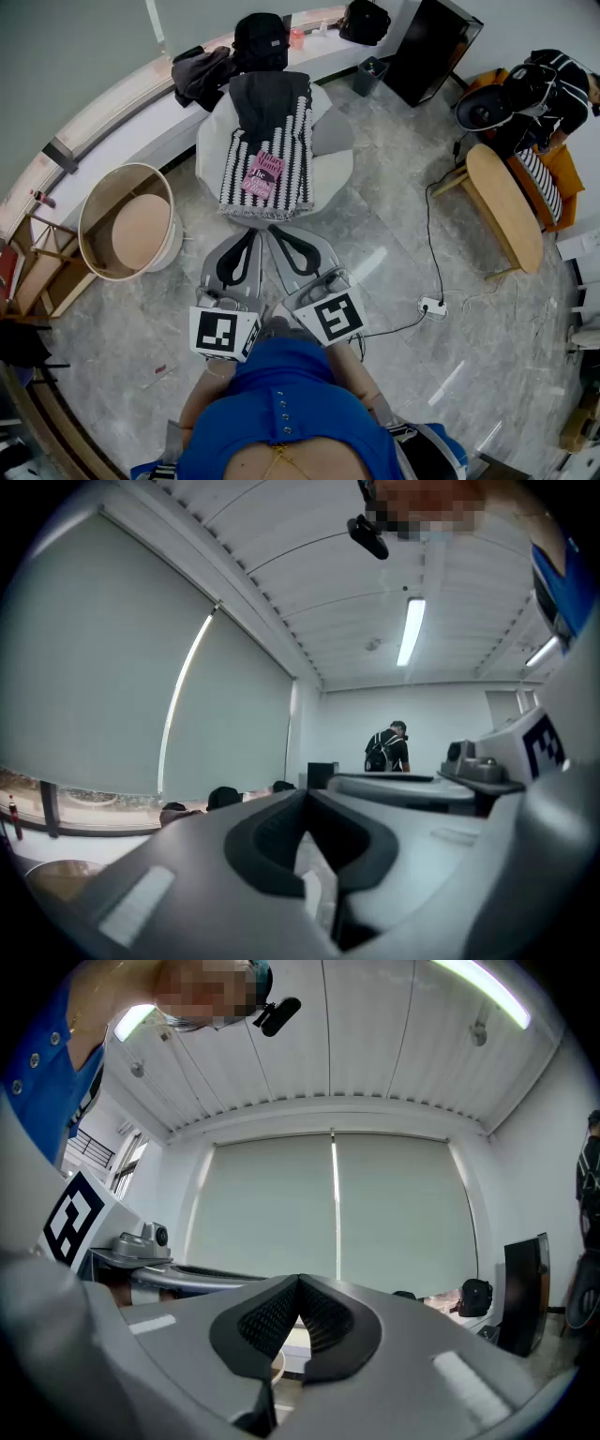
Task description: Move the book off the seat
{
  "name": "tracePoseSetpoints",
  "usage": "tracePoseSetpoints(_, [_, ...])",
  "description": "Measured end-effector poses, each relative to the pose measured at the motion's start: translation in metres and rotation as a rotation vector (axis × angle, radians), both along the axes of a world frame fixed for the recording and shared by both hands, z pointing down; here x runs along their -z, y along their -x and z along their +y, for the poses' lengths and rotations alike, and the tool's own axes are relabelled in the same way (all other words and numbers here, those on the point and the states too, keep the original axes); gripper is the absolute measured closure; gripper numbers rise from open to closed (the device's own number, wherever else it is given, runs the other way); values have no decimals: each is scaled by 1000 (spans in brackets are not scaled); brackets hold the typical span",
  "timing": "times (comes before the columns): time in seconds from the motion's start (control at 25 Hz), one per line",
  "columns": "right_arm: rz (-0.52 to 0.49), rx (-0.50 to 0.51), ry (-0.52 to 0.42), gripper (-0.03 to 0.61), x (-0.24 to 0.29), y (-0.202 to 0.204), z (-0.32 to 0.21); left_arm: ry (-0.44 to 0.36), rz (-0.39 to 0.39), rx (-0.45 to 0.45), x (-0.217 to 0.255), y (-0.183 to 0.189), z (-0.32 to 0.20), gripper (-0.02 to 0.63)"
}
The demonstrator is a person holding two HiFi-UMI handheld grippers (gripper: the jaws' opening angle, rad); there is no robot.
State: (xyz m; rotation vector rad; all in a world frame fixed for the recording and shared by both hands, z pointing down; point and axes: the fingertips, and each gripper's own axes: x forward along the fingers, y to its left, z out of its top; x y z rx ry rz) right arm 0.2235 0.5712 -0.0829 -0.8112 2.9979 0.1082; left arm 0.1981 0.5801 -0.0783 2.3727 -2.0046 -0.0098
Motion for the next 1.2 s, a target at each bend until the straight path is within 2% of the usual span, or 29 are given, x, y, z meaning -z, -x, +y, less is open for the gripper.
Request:
tracePoseSetpoints(0.16, [-4,7,2,578,-2,-1,3,1,10,11,-4,0,3,611])
tracePoseSetpoints(0.36, [-59,8,44,578,-4,-1,-1,0,27,9,-10,4,3,612])
tracePoseSetpoints(0.6, [-67,-47,66,578,-8,2,-26,18,53,-10,-19,17,-15,612])
tracePoseSetpoints(0.84, [-48,-120,99,578,-21,12,-78,34,75,-34,-29,39,-61,612])
tracePoseSetpoints(1.2, [-60,-187,97,578,-18,75,-181,18,81,-73,-26,117,-163,612])
